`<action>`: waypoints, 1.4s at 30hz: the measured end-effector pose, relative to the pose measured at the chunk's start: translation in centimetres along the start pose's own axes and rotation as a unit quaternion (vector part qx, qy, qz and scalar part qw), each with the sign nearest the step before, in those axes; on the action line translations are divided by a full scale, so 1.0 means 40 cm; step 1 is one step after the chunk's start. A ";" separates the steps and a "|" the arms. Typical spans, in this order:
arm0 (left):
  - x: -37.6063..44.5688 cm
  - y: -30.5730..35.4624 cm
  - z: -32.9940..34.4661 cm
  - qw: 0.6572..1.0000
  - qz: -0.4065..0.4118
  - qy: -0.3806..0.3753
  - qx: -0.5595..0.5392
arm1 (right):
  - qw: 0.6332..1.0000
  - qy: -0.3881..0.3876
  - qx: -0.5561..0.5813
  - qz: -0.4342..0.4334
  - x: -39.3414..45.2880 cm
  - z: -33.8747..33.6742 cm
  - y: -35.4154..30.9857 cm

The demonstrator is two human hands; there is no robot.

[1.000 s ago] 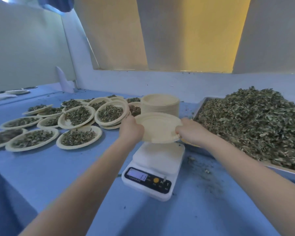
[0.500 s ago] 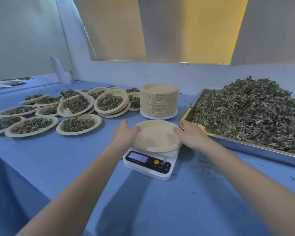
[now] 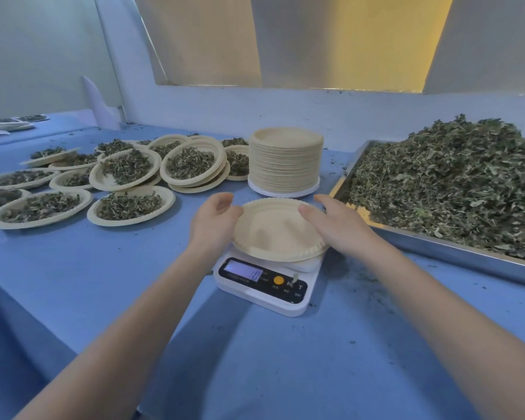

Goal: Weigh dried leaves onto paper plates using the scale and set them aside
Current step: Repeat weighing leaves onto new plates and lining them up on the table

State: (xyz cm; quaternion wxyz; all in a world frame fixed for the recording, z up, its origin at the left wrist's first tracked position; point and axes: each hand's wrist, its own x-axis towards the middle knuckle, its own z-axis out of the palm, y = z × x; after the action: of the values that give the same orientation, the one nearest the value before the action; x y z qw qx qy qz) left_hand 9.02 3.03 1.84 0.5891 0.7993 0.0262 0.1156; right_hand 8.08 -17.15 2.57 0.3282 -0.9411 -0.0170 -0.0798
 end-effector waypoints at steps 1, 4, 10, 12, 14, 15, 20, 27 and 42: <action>0.002 -0.001 0.000 1.000 -0.004 0.001 0.000 | 1.000 0.000 0.008 -0.003 -0.001 -0.002 0.002; 0.004 -0.005 0.004 1.000 -0.010 -0.003 -0.006 | 1.000 -0.008 0.018 -0.017 -0.008 -0.007 0.008; 0.000 0.009 0.018 0.999 0.029 -0.006 0.033 | 0.999 -0.032 0.021 -0.038 -0.018 -0.028 0.018; 0.004 0.030 0.026 0.997 0.053 -0.011 0.058 | 0.998 -0.039 0.026 -0.036 -0.026 -0.040 0.019; 0.011 0.054 0.034 0.996 0.068 -0.011 0.059 | 0.997 -0.052 0.018 -0.050 -0.042 -0.053 0.012; 0.013 0.065 0.039 0.996 0.072 -0.009 0.057 | 0.996 -0.061 0.007 -0.062 -0.051 -0.058 0.008; 0.005 0.083 0.062 0.989 0.113 -0.019 0.096 | 0.984 -0.114 -0.086 -0.110 -0.084 -0.069 0.002; -0.003 0.053 0.063 0.992 0.091 0.001 0.086 | 0.965 -0.138 -0.193 -0.111 -0.080 -0.025 0.021; 0.002 0.047 0.018 0.999 0.018 0.040 0.008 | 0.963 -0.180 -0.168 -0.112 -0.074 -0.055 -0.036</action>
State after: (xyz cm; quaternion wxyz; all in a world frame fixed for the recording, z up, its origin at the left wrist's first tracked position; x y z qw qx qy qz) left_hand 9.08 1.82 3.42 0.5792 0.7989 0.0365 0.1580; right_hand 4.75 -17.31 4.68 0.1459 -0.9735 -0.1678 0.0529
